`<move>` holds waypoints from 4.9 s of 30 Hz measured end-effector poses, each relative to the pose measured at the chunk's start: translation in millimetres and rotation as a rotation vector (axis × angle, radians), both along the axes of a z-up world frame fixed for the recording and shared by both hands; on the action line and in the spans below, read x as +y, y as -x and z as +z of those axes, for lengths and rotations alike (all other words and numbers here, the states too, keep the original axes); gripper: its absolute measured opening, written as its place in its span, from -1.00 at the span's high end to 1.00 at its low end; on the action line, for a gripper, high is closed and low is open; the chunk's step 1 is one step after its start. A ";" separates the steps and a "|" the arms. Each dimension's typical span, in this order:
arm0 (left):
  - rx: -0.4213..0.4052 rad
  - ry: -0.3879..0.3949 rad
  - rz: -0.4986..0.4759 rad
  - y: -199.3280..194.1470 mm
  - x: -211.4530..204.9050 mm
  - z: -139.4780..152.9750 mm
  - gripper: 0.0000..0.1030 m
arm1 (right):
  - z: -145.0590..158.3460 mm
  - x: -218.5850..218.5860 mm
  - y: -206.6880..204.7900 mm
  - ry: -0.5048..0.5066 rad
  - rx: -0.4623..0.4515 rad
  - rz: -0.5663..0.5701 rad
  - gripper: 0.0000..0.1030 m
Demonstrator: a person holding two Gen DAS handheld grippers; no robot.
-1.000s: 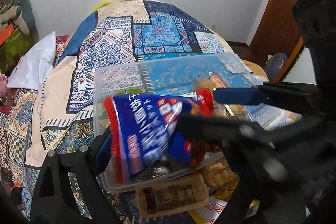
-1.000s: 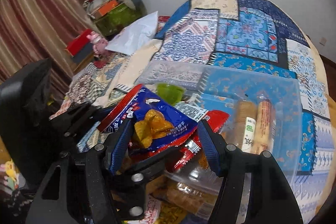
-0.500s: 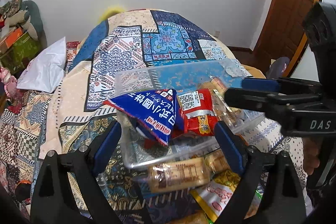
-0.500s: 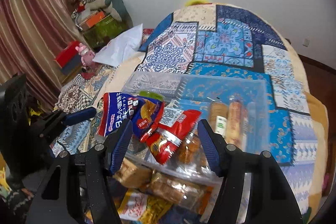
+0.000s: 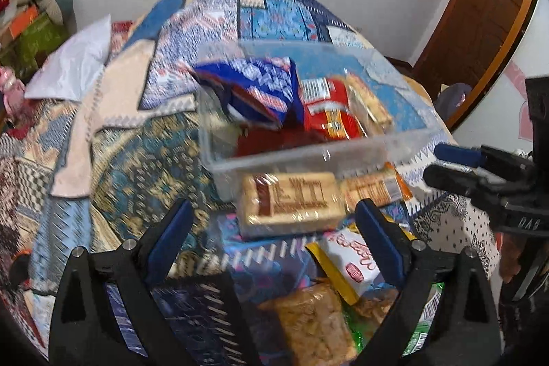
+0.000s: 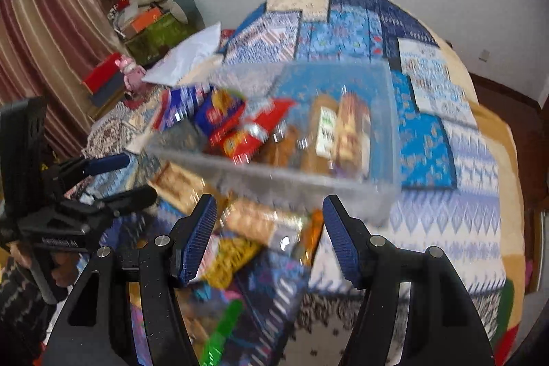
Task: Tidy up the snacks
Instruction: 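Grasp the wrapped cracker pack with the right tool while the left tool grasps the bread loaf, then place the cracker pack and bread loaf into the clear box and release both, then grasp the green-striped cookie bag with the right tool while the left tool grasps the peanut bag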
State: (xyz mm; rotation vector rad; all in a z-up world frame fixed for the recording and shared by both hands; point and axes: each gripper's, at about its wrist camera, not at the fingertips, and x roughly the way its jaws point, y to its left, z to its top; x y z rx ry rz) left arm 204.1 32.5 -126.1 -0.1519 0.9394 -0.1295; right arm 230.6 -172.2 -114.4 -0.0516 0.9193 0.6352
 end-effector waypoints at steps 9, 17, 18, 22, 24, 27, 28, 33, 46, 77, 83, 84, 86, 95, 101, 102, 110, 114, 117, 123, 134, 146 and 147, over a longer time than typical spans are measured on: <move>0.049 -0.020 -0.011 -20.2 -22.6 -22.1 -0.87 | -37.3 -6.2 -4.1 0.014 0.097 -0.031 -0.19; 0.002 -0.065 -0.005 -12.9 -19.5 -30.5 -0.63 | -45.5 8.0 -10.1 -0.008 0.121 -0.027 -0.42; -0.002 -0.073 -0.006 -10.4 -18.7 -29.6 -0.63 | -46.8 10.2 -10.6 -0.005 0.124 -0.025 -0.44; -0.026 -0.109 0.001 5.0 -10.9 -27.5 -0.62 | -52.1 20.6 -13.6 0.000 0.147 -0.025 -0.62; -0.025 -0.098 0.014 11.2 -2.6 -27.1 -0.62 | -53.3 24.7 -15.0 -0.003 0.161 -0.026 -0.64; -0.025 -0.082 0.031 16.0 7.3 -26.1 -0.62 | -56.8 32.9 -17.4 0.014 0.178 -0.027 -0.70; -0.026 -0.078 0.037 17.9 10.7 -26.1 -0.62 | -57.2 35.9 -18.0 0.026 0.176 -0.028 -0.75; -0.026 -0.056 0.050 21.5 19.1 -28.1 -0.62 | -62.5 53.1 -16.5 0.108 0.149 -0.019 -0.99; -0.052 -0.043 0.057 26.3 19.1 -17.1 -0.62 | -57.2 43.3 -12.9 0.160 0.080 -0.016 -0.45; -0.131 -0.017 0.045 -54.2 -2.6 32.6 -0.62 | 14.8 -2.5 -37.7 -0.024 -0.059 -0.108 -0.35; -0.124 -0.018 0.039 -75.3 -9.5 20.7 -0.62 | 5.5 5.1 -58.2 -0.020 -0.039 -0.115 -0.35; -0.128 -0.033 0.037 -77.6 -11.8 18.1 -0.63 | 2.9 6.8 -61.5 -0.021 -0.032 -0.115 -0.35; -0.133 -0.053 0.033 -79.6 -14.8 14.3 -0.63 | -1.6 9.7 -66.6 -0.021 -0.021 -0.113 -0.35; -0.087 -0.022 0.037 -81.4 -8.4 -2.6 -0.56 | -9.9 27.2 -55.8 0.110 -0.082 -0.052 -0.51; -0.078 -0.019 0.044 -78.7 -7.7 6.7 -0.59 | -3.9 22.4 -51.6 0.112 -0.079 -0.058 -0.56; -0.087 -0.011 0.045 -76.9 -6.7 11.5 -0.60 | -0.8 20.3 -51.0 0.100 -0.077 -0.061 -0.57; -0.175 -0.029 0.048 -55.4 -7.0 50.1 -0.74 | 25.3 4.8 -39.6 0.028 -0.098 -0.085 -0.67; -0.201 -0.080 0.027 -33.0 -13.8 66.5 -0.79 | 36.4 -2.8 -25.7 0.003 -0.110 -0.087 -0.67; -0.202 -0.123 0.008 -16.2 -18.7 70.4 -0.79 | 42.4 -8.4 -11.2 -0.008 -0.118 -0.089 -0.67; -0.169 -0.164 -0.020 26.9 -24.7 62.3 -0.80 | 43.0 -15.5 20.8 -0.020 -0.106 -0.081 -0.67; -0.061 -0.124 0.010 85.1 -13.5 22.5 -0.80 | 7.4 1.4 78.1 0.001 -0.018 -0.029 -0.67; 0.013 -0.120 0.019 106.7 -3.2 -13.4 -0.79 | -49.3 36.5 91.8 0.023 0.123 0.023 -0.67; 0.019 -0.115 0.019 106.0 -1.9 -14.9 -0.79 | -51.0 37.4 91.0 0.019 0.126 0.023 -0.67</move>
